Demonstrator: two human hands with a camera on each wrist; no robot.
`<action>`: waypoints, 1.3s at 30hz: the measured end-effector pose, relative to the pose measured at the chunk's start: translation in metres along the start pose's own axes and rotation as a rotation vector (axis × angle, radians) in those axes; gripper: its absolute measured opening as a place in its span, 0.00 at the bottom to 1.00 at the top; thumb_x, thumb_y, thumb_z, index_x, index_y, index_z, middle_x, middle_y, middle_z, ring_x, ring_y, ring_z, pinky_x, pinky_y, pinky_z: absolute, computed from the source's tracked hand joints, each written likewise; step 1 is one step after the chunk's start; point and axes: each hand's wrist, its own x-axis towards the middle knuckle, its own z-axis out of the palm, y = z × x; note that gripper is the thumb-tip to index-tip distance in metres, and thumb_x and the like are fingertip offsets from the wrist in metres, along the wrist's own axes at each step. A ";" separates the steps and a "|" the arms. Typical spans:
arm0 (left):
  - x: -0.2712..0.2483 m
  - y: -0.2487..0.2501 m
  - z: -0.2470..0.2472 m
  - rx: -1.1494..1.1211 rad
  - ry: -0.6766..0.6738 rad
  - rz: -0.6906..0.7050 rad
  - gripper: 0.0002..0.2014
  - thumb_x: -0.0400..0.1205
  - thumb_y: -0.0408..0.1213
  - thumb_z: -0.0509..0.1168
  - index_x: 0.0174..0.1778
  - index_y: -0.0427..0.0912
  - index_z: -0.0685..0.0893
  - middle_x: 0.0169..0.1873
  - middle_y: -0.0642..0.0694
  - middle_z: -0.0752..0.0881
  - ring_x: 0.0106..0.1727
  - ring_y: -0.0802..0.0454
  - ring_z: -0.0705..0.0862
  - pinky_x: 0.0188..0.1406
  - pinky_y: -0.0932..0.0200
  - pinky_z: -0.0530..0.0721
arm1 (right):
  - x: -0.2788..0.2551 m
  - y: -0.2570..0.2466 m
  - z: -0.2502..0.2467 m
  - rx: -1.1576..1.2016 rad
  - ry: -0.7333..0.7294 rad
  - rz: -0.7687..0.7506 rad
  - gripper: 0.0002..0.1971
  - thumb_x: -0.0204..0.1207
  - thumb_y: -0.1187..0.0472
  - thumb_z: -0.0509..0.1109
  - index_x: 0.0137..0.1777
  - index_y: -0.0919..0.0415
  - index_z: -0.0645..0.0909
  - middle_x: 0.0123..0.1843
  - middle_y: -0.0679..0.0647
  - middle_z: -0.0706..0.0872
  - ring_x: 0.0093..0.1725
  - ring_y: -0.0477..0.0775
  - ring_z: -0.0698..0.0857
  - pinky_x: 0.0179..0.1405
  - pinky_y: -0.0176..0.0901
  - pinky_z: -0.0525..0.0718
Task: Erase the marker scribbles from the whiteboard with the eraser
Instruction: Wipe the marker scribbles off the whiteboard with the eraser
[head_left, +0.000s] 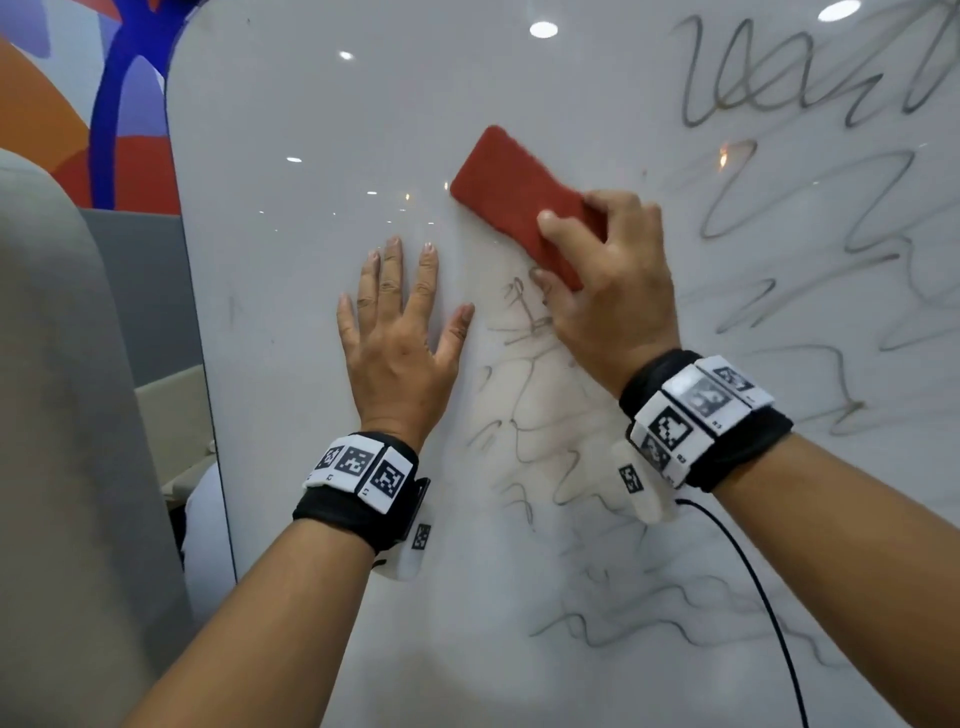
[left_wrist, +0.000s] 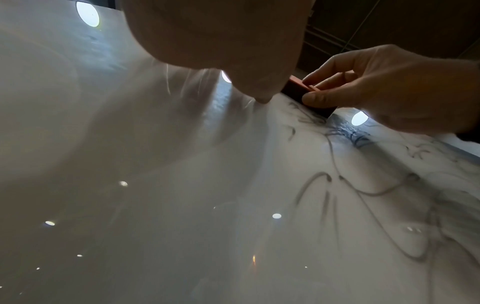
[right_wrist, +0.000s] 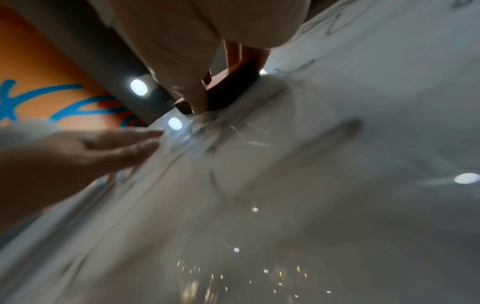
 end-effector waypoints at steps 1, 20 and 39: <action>-0.001 -0.001 0.001 -0.001 0.004 -0.005 0.31 0.87 0.60 0.53 0.85 0.54 0.62 0.86 0.47 0.58 0.87 0.47 0.54 0.83 0.34 0.54 | -0.012 -0.004 0.003 0.002 -0.038 -0.038 0.20 0.72 0.60 0.77 0.65 0.61 0.84 0.63 0.66 0.81 0.58 0.66 0.77 0.53 0.56 0.83; -0.030 -0.008 0.011 0.006 0.062 0.001 0.28 0.88 0.56 0.54 0.83 0.49 0.69 0.84 0.44 0.64 0.85 0.45 0.59 0.82 0.34 0.59 | -0.022 0.002 0.004 0.033 -0.077 -0.113 0.22 0.70 0.59 0.80 0.65 0.62 0.86 0.62 0.67 0.82 0.57 0.69 0.80 0.54 0.59 0.84; -0.044 -0.010 0.014 0.022 0.041 -0.021 0.28 0.88 0.56 0.54 0.84 0.51 0.66 0.85 0.44 0.63 0.85 0.45 0.59 0.82 0.33 0.57 | -0.068 -0.026 0.022 0.082 -0.012 0.052 0.20 0.72 0.60 0.79 0.64 0.61 0.87 0.61 0.67 0.81 0.57 0.65 0.78 0.57 0.53 0.82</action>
